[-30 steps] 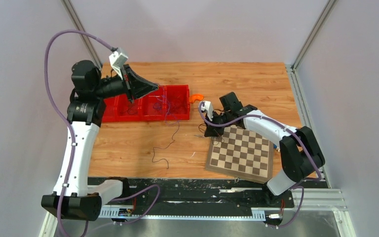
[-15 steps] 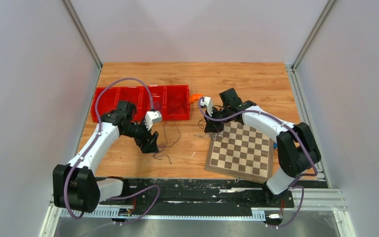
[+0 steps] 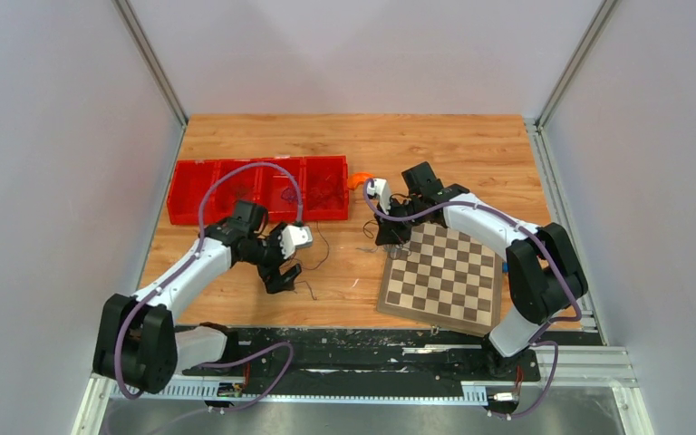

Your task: Untangle the cables

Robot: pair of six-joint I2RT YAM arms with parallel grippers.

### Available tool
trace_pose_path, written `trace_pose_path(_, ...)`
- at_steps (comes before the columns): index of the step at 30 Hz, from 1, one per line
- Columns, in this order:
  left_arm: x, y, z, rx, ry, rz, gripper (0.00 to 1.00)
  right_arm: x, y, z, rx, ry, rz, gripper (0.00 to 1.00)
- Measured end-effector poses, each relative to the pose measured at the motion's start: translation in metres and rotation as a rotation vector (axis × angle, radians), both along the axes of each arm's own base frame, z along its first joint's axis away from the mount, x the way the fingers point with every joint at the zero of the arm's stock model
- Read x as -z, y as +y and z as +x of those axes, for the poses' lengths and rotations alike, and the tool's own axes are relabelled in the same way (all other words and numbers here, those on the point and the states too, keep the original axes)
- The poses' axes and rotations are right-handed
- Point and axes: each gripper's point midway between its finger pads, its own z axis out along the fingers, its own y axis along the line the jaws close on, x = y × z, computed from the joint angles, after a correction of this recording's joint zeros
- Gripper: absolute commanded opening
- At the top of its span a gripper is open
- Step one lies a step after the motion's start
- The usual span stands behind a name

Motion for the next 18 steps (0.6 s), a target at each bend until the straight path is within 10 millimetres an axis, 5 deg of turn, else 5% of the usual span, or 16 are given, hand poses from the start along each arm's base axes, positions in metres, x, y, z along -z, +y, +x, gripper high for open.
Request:
trace_pose_path(5,0.027,-0.014,0.0,0.094,-0.052,0.094,1.0,0.0,0.0,0.0,0.001,0.002,-0.001,0.04)
trace_pose_path(7,0.037,-0.018,0.003,0.114,-0.066,0.129,0.91,0.0,0.0,0.0,0.001,0.003,-0.002,0.04)
trace_pose_path(10,0.047,-0.019,0.013,0.106,-0.09,0.183,0.45,0.0,-0.001,0.0,0.002,0.005,-0.003,0.04)
trace_pose_path(14,0.053,-0.01,0.028,0.067,-0.113,0.258,0.05,0.0,-0.002,0.001,0.008,0.007,-0.003,0.04)
trace_pose_path(18,0.044,-0.004,0.037,0.043,-0.135,0.295,0.0,0.0,-0.004,0.002,0.014,0.007,-0.002,0.04)
